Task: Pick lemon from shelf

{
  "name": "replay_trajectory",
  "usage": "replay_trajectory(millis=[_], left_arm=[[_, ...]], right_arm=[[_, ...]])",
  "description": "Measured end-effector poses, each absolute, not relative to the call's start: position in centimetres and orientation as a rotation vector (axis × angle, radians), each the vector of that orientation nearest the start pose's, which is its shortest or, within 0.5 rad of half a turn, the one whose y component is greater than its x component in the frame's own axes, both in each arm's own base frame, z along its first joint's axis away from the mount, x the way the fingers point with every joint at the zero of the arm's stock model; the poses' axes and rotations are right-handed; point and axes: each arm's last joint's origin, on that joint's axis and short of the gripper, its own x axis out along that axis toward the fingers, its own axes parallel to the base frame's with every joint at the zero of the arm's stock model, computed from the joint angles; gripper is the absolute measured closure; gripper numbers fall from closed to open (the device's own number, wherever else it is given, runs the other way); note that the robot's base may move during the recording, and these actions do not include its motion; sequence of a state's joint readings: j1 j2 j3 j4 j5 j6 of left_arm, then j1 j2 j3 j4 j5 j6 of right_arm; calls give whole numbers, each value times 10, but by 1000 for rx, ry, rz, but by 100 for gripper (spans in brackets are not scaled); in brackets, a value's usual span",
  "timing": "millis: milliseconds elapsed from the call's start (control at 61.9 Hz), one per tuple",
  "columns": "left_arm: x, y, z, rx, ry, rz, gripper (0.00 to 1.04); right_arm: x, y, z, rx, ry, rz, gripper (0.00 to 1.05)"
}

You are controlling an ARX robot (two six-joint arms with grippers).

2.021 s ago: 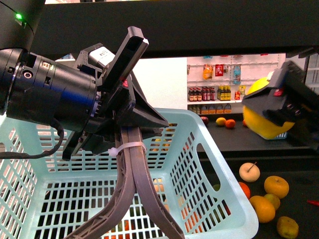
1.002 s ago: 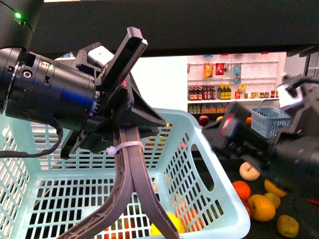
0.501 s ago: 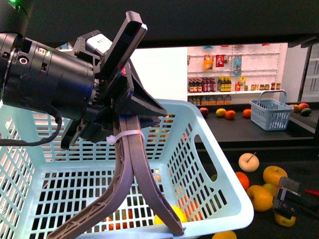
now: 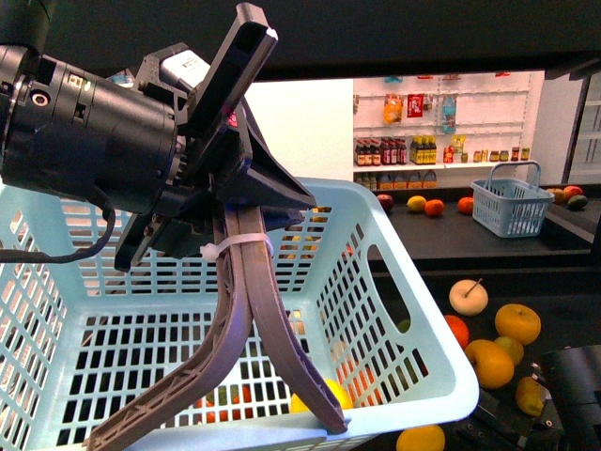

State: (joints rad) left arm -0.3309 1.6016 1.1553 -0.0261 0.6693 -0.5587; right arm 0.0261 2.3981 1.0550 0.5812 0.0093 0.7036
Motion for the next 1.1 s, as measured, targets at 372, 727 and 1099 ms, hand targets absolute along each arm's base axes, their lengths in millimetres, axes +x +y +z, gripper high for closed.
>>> replay_trajectory(millis=[372,727,1099], left_arm=[[330,-133,275,-584,749,-822,91],[330,-133,275,-584,749,-822,91],[330,-133,274,-584,750,-823,91]], right_arm=[[450,16,-48,873,724,-319,2],[482,45,-66,937,741,-281,2],[501,54,-78,891,777,-280,2]])
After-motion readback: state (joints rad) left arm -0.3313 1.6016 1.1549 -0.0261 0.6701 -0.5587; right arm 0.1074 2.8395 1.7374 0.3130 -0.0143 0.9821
